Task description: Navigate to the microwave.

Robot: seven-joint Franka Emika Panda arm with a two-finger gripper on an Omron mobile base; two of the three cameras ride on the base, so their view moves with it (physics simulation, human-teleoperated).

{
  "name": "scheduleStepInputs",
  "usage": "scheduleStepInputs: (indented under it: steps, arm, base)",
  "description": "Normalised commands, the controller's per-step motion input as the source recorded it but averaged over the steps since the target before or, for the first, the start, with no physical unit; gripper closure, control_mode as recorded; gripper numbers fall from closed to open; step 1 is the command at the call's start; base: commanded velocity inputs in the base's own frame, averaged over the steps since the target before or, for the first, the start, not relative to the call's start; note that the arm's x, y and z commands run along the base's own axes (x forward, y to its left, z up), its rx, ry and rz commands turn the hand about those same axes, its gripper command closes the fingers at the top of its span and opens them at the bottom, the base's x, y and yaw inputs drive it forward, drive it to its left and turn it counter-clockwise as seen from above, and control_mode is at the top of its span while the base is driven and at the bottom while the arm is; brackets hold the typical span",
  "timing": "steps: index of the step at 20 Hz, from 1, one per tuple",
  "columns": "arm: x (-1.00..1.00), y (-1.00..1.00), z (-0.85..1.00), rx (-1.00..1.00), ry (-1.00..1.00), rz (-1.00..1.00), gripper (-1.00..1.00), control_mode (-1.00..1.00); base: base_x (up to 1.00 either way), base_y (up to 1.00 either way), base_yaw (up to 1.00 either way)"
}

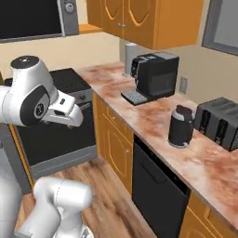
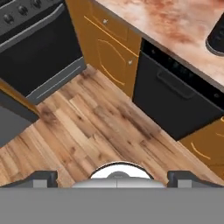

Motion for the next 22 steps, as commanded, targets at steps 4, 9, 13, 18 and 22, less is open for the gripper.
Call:
scheduleStepInputs:
  steps: [4,9,13,18,22]
  arm:
    - [0.00,0.00,0.00,0.00,0.00,0.00,-1.00,1.00]
    - [0.00,0.00,0.00,0.00,0.00,0.00,-1.00,1.00]
    - [0.00,0.00,0.00,0.00,0.00,0.00,-1.00,1.00]
    - [0.00,0.00,0.00,0.00,0.00,0.00,-1.00,1.00]
    - [0.00,0.00,0.00,0.00,0.00,0.00,-1.00,1.00]
  base:
    - [0.15,0.13,0.84]
    - [0.45,0.02,0.61]
    - [0.86,-0.09,0.34]
    - [1.00,-0.29,0.30]
    - [0.94,-0.62,0.29]
